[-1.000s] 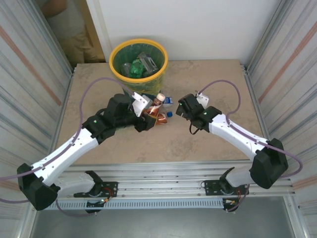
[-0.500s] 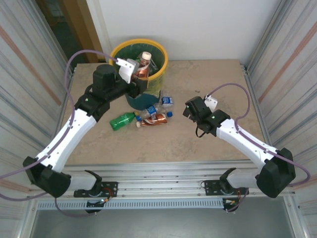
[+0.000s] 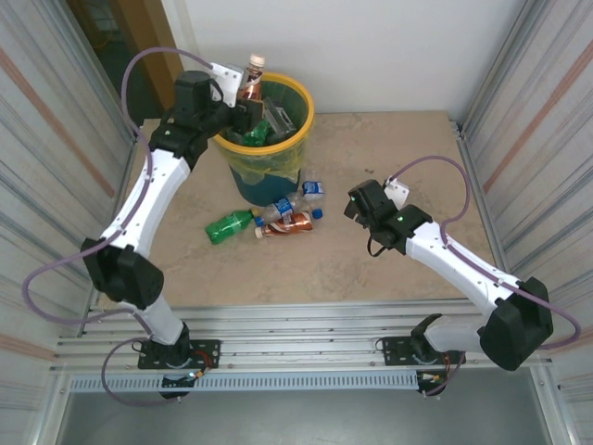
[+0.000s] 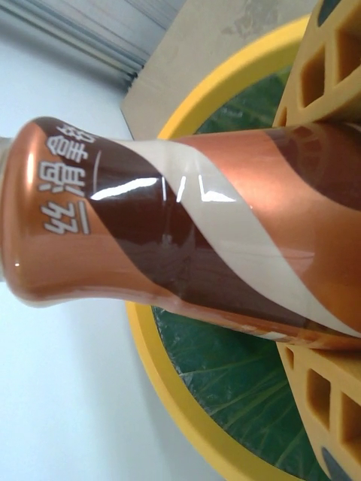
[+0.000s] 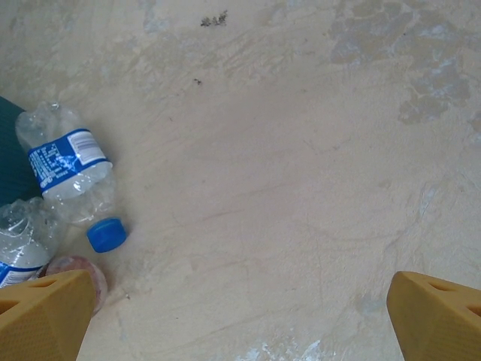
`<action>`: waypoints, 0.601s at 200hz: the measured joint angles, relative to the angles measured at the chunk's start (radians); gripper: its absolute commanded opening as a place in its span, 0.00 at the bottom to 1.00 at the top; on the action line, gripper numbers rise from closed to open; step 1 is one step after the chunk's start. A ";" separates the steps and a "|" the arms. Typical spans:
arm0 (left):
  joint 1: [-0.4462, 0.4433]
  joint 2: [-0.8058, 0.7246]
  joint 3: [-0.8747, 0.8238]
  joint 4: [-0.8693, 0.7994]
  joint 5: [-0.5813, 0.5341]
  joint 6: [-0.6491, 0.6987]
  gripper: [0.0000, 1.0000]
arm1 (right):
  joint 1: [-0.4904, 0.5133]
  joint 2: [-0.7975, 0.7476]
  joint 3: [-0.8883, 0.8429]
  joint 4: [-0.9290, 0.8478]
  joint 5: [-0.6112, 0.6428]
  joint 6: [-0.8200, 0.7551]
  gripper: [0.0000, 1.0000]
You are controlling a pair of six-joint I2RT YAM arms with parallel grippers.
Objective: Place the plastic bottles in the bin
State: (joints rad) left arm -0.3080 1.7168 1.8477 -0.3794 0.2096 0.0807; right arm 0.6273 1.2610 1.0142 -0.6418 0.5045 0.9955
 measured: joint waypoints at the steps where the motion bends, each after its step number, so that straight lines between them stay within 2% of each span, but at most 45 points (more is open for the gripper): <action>1: 0.000 0.006 0.005 -0.004 0.000 0.003 0.34 | 0.000 0.000 0.000 0.000 0.000 0.000 0.98; 56: 0.008 0.183 0.176 -0.128 -0.031 0.065 0.38 | -0.007 0.000 0.000 -0.013 -0.003 0.000 0.98; 120: 0.008 0.225 0.225 -0.198 -0.100 0.090 0.45 | -0.008 0.000 0.000 -0.015 -0.004 0.000 0.98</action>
State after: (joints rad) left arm -0.3000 1.9419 2.0727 -0.5770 0.1101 0.1703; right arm 0.6193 1.2613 1.0142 -0.6567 0.5007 0.9955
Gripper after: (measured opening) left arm 0.531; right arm 0.980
